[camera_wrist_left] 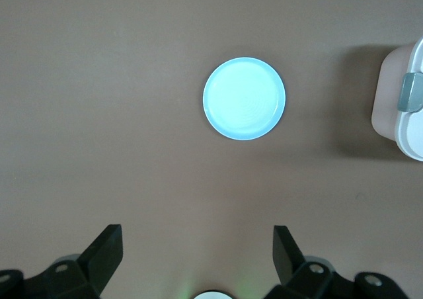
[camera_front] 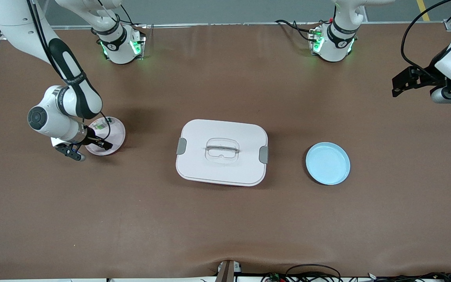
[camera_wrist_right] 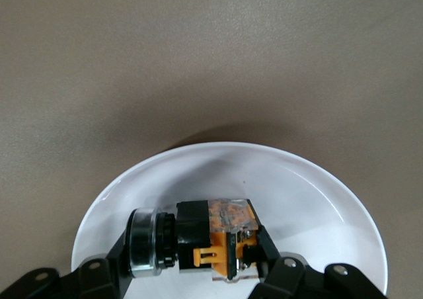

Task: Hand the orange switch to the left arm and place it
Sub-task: 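Close the right gripper on the orange switch's black body, then lift the switch with the right gripper and carry it over the box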

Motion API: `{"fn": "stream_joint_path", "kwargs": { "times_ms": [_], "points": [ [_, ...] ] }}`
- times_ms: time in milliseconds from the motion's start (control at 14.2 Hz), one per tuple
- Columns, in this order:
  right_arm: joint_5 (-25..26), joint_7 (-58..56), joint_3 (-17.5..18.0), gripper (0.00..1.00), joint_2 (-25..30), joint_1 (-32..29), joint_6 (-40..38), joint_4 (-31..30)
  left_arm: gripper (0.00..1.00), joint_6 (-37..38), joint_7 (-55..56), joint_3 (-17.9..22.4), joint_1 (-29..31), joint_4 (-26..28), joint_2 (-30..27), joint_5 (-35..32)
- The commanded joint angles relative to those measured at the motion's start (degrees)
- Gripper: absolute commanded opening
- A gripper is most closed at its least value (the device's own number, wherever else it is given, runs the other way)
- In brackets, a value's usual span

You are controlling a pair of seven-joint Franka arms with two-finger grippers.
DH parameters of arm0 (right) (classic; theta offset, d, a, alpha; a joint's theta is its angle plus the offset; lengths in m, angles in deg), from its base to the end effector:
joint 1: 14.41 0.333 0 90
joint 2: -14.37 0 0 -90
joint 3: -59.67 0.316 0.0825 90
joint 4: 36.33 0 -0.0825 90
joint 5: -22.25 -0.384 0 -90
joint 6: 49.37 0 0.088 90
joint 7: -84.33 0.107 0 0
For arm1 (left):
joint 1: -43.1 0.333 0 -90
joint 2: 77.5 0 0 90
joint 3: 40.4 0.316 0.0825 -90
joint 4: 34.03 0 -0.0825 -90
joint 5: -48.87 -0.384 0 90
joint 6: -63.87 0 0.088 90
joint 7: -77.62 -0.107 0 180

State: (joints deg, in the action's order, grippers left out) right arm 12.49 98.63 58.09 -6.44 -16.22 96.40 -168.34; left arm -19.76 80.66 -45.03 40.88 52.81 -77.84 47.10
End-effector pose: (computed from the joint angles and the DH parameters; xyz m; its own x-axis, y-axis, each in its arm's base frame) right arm 0.5112 -0.0330 0.1782 0.8908 -0.4324 -0.1395 -0.4408 -0.8970 -0.0344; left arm 0.5380 -0.0612 0.6440 0.9969 -0.0629 -0.0483 -0.0646 -0.9973 -0.0339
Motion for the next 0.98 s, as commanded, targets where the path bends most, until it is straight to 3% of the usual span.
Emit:
{"fn": "stream_joint_path", "kwargs": {
  "times_ms": [0, 281, 633, 914],
  "points": [
    [-0.7, -0.5, 0.4, 0.24, 0.3, -0.1, -0.4, 0.2, 1.00, 0.2, 0.0, 0.1, 0.3, -0.3, -0.1, 0.9],
    [-0.3, -0.4, 0.4, 0.24, 4.3, 1.1, -5.5, 0.3, 1.00, 0.3, 0.0, 0.1, 0.2, -0.4, -0.2, 0.9],
    [0.0, 0.4, 0.4, 0.24, 12.7, 2.9, -22.2, 4.2, 1.00, 0.4, -0.1, 0.1, 0.2, -0.4, -0.2, 0.9],
    [2.1, 11.9, 0.7, 0.25, 14.4, 7.2, -42.4, 17.3, 1.00, 1.1, 0.4, -0.1, -0.4, -0.4, -0.4, 1.0]
  ]
}}
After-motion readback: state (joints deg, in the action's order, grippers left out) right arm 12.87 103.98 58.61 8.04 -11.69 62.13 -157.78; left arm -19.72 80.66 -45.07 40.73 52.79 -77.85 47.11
